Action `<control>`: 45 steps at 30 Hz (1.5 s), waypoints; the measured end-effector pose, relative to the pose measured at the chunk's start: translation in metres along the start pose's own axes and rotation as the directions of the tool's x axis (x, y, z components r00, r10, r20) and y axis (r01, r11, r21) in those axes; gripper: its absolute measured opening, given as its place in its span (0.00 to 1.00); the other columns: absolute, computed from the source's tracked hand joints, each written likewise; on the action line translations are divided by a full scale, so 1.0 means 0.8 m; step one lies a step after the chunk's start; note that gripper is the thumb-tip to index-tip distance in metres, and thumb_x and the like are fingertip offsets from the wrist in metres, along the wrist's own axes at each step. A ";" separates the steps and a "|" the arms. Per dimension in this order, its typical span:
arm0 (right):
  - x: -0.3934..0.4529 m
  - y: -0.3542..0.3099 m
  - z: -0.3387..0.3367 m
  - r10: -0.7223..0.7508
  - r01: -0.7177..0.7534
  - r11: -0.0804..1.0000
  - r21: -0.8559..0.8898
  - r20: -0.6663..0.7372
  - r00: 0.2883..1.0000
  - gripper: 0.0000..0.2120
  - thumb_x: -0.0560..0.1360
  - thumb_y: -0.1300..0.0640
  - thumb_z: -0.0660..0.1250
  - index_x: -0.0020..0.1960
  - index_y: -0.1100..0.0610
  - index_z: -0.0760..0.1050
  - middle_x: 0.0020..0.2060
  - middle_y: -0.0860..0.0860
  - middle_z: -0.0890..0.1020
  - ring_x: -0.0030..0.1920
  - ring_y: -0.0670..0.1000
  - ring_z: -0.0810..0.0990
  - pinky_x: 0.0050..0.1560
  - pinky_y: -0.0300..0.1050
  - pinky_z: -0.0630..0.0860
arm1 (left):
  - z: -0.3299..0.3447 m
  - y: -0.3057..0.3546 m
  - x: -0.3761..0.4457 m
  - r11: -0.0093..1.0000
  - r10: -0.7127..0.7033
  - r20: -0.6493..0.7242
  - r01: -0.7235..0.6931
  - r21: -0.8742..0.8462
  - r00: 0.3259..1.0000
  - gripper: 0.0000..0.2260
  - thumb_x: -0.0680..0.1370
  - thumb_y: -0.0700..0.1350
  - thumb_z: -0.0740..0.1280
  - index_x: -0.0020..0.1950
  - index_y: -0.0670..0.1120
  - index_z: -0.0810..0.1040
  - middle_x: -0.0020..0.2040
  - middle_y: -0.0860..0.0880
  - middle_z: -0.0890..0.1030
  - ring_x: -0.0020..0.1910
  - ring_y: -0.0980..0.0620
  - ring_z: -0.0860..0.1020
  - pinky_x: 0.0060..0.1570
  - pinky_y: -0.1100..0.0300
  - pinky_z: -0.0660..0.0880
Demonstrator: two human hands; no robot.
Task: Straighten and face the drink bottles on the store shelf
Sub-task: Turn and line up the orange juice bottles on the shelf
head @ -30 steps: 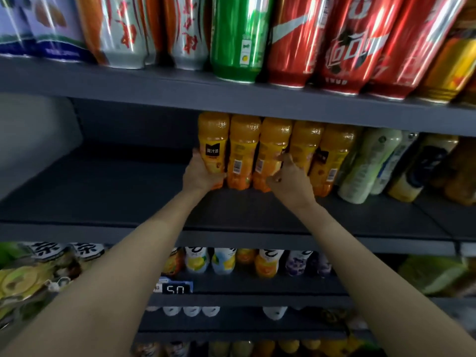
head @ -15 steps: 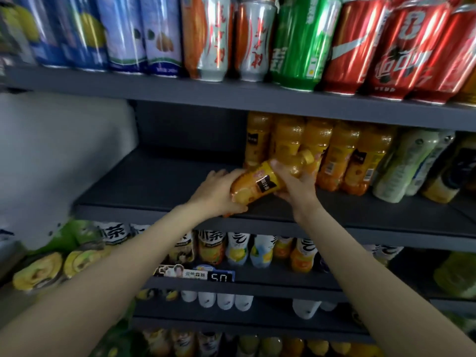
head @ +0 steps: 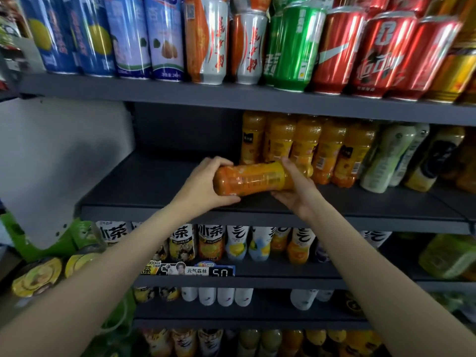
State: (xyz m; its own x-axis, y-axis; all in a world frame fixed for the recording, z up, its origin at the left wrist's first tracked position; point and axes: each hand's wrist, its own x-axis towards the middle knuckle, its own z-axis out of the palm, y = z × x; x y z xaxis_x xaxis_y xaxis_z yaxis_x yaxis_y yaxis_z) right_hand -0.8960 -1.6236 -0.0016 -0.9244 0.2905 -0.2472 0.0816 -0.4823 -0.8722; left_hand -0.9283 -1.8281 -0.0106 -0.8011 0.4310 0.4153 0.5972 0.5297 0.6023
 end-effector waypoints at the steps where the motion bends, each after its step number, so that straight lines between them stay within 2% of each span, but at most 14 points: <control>1: -0.002 0.005 -0.002 0.071 -0.072 0.997 0.040 0.022 0.997 0.32 0.71 0.50 0.72 0.69 0.55 0.62 0.59 0.58 0.75 0.56 0.58 0.77 0.50 0.53 0.78 | -0.004 0.000 -0.002 0.987 0.117 -0.027 -0.113 0.115 0.993 0.30 0.66 0.47 0.78 0.64 0.51 0.69 0.57 0.51 0.68 0.57 0.53 0.67 0.56 0.59 0.67; 5: -0.005 0.023 0.000 0.146 -0.151 0.971 0.187 0.038 0.989 0.32 0.69 0.51 0.74 0.67 0.56 0.64 0.58 0.60 0.75 0.55 0.60 0.78 0.46 0.54 0.79 | -0.006 -0.005 -0.007 0.878 0.357 0.011 -0.339 0.337 0.934 0.32 0.66 0.45 0.77 0.67 0.48 0.70 0.61 0.47 0.69 0.59 0.49 0.64 0.58 0.54 0.67; 10: 0.000 0.026 0.000 -0.135 0.133 0.990 -0.034 -0.068 0.988 0.36 0.67 0.55 0.76 0.70 0.56 0.64 0.58 0.55 0.78 0.53 0.53 0.80 0.53 0.50 0.79 | 0.009 -0.016 -0.009 0.979 0.026 0.168 -0.059 0.194 0.985 0.33 0.68 0.48 0.76 0.68 0.53 0.63 0.63 0.50 0.65 0.61 0.54 0.64 0.60 0.57 0.67; 16: -0.020 0.004 -0.007 -0.330 0.373 0.919 -0.124 0.274 0.903 0.26 0.67 0.62 0.72 0.63 0.53 0.70 0.53 0.51 0.81 0.55 0.51 0.81 0.52 0.46 0.79 | 0.015 -0.011 -0.002 0.874 -0.223 0.479 0.392 -0.287 0.849 0.29 0.68 0.47 0.74 0.66 0.49 0.68 0.59 0.51 0.76 0.57 0.54 0.76 0.58 0.61 0.73; 19: -0.023 -0.010 -0.011 -0.262 0.345 0.929 -0.133 0.421 0.868 0.27 0.66 0.61 0.71 0.63 0.50 0.68 0.56 0.52 0.80 0.56 0.51 0.80 0.50 0.43 0.79 | 0.013 -0.004 -0.002 0.846 -0.182 0.556 0.417 -0.331 0.811 0.24 0.70 0.46 0.73 0.63 0.50 0.70 0.58 0.51 0.78 0.55 0.56 0.77 0.54 0.64 0.75; 23: -0.021 -0.014 -0.009 -0.181 0.267 0.933 -0.240 0.327 0.928 0.29 0.69 0.59 0.72 0.67 0.51 0.66 0.60 0.52 0.78 0.59 0.52 0.79 0.57 0.49 0.78 | 0.031 0.001 -0.009 0.995 -0.101 0.084 0.101 0.004 0.991 0.28 0.66 0.48 0.77 0.62 0.48 0.69 0.56 0.52 0.72 0.54 0.53 0.71 0.51 0.61 0.71; 25: -0.021 -0.007 -0.006 -0.143 0.186 0.965 -0.184 0.223 0.964 0.30 0.70 0.57 0.72 0.68 0.55 0.65 0.61 0.55 0.78 0.58 0.54 0.79 0.55 0.51 0.79 | 0.035 -0.001 -0.013 0.963 0.069 -0.162 -0.023 0.268 0.984 0.31 0.64 0.46 0.78 0.63 0.44 0.70 0.56 0.48 0.70 0.56 0.49 0.66 0.51 0.54 0.71; 28: -0.023 0.002 -0.002 -0.151 0.155 0.988 -0.017 0.151 0.977 0.30 0.68 0.58 0.73 0.67 0.58 0.67 0.58 0.57 0.80 0.56 0.55 0.81 0.54 0.52 0.79 | 0.034 -0.010 -0.014 0.834 0.358 -0.295 -0.161 0.528 0.886 0.32 0.60 0.42 0.80 0.60 0.40 0.72 0.53 0.42 0.73 0.52 0.46 0.65 0.44 0.50 0.75; 30: -0.026 0.002 -0.001 -0.217 0.223 0.975 -0.017 0.173 0.961 0.33 0.64 0.59 0.75 0.66 0.58 0.68 0.57 0.56 0.80 0.55 0.54 0.81 0.56 0.51 0.79 | 0.033 -0.011 -0.013 0.866 0.303 -0.259 -0.152 0.476 0.917 0.33 0.62 0.45 0.79 0.64 0.42 0.70 0.56 0.43 0.72 0.54 0.47 0.65 0.49 0.51 0.73; 33: -0.034 -0.008 0.001 -0.309 0.355 0.929 -0.106 0.308 0.900 0.28 0.63 0.61 0.74 0.62 0.55 0.71 0.54 0.52 0.81 0.55 0.50 0.81 0.56 0.47 0.78 | 0.022 0.001 -0.008 1.000 -0.003 0.055 0.004 -0.017 0.998 0.29 0.69 0.49 0.75 0.67 0.49 0.66 0.55 0.51 0.72 0.58 0.51 0.68 0.53 0.59 0.69; 37: -0.041 -0.024 0.005 -0.309 0.431 0.882 -0.190 0.457 0.834 0.29 0.65 0.62 0.72 0.64 0.56 0.69 0.54 0.51 0.81 0.54 0.49 0.81 0.53 0.43 0.78 | 0.009 0.008 -0.002 0.901 -0.071 0.348 0.210 -0.381 0.935 0.23 0.70 0.44 0.74 0.61 0.52 0.69 0.51 0.58 0.77 0.51 0.59 0.77 0.43 0.72 0.74; 39: -0.046 -0.024 0.010 -0.320 0.483 0.819 -0.311 0.451 0.833 0.30 0.65 0.59 0.74 0.66 0.55 0.68 0.57 0.51 0.80 0.56 0.49 0.80 0.56 0.44 0.78 | 0.014 0.007 -0.005 0.933 -0.081 0.273 0.170 -0.319 0.959 0.25 0.68 0.45 0.76 0.61 0.50 0.70 0.51 0.56 0.77 0.52 0.58 0.77 0.46 0.69 0.74; 42: -0.051 -0.007 0.018 -0.378 0.511 0.718 -0.473 0.351 0.857 0.26 0.68 0.55 0.74 0.63 0.51 0.68 0.55 0.46 0.79 0.55 0.44 0.79 0.55 0.41 0.77 | 0.028 0.003 -0.013 0.989 -0.135 -0.153 0.124 -0.079 0.979 0.29 0.64 0.47 0.78 0.61 0.46 0.70 0.53 0.52 0.73 0.54 0.54 0.70 0.50 0.59 0.69; 45: -0.050 0.013 0.029 -0.304 0.415 0.845 -0.336 0.336 0.891 0.30 0.67 0.54 0.74 0.66 0.56 0.68 0.58 0.51 0.79 0.57 0.48 0.79 0.56 0.45 0.78 | 0.029 -0.004 -0.018 0.977 0.008 -0.426 0.084 0.198 0.905 0.28 0.62 0.44 0.79 0.58 0.43 0.71 0.54 0.46 0.73 0.54 0.47 0.67 0.52 0.55 0.65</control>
State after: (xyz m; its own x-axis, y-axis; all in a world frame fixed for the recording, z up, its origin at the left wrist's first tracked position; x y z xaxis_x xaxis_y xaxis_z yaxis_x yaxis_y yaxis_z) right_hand -0.8668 -1.6594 0.0088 -0.9740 0.1277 0.1870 -0.1897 -0.0092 -0.9818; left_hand -0.9176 -1.8192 -0.0348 -0.7367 0.0833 0.6711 0.5237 0.6981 0.4883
